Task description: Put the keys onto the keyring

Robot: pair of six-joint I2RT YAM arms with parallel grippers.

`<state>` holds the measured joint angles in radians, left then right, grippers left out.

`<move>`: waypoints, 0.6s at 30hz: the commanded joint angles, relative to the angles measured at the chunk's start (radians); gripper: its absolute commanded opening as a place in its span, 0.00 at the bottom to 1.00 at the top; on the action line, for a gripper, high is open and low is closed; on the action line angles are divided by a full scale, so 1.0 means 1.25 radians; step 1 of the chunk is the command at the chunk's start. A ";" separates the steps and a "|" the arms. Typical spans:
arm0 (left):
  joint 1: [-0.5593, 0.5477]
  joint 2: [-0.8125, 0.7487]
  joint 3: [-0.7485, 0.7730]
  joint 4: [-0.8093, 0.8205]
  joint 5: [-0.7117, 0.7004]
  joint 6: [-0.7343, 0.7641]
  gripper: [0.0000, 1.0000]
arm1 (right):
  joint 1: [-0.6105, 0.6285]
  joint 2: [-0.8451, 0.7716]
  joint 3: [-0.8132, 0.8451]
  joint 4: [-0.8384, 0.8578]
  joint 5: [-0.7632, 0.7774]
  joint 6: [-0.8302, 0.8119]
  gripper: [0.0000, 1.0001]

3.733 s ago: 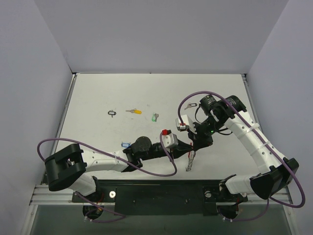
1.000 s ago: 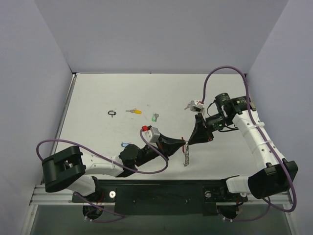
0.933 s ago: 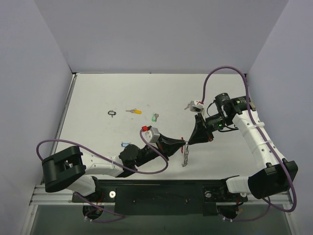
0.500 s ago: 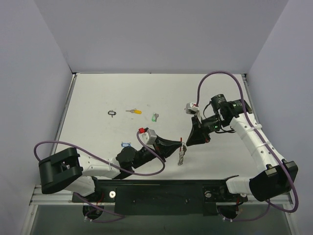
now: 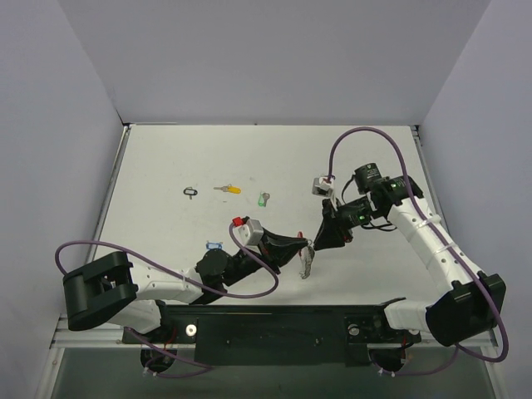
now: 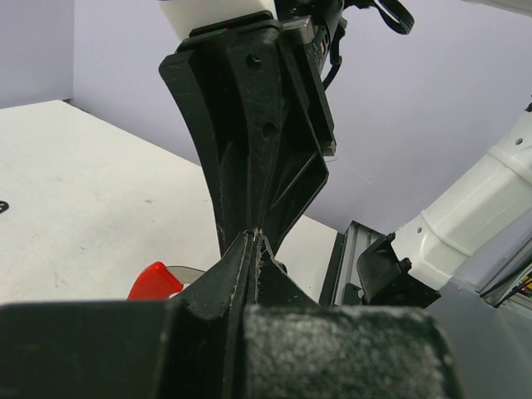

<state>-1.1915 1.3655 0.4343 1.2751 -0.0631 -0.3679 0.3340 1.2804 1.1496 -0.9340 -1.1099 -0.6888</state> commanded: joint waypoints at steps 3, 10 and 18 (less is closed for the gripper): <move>0.002 -0.025 0.021 0.083 0.030 0.026 0.00 | -0.056 -0.063 0.063 -0.165 0.008 -0.159 0.37; 0.003 -0.039 0.028 0.033 0.077 0.033 0.00 | -0.049 -0.079 0.087 -0.321 -0.043 -0.476 0.59; 0.000 -0.011 0.057 0.037 0.125 0.032 0.00 | 0.003 -0.010 0.127 -0.428 -0.078 -0.633 0.61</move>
<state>-1.1896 1.3460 0.4469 1.2594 0.0437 -0.3347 0.3336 1.2301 1.2610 -1.2877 -1.1370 -1.3651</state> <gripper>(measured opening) 0.019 0.633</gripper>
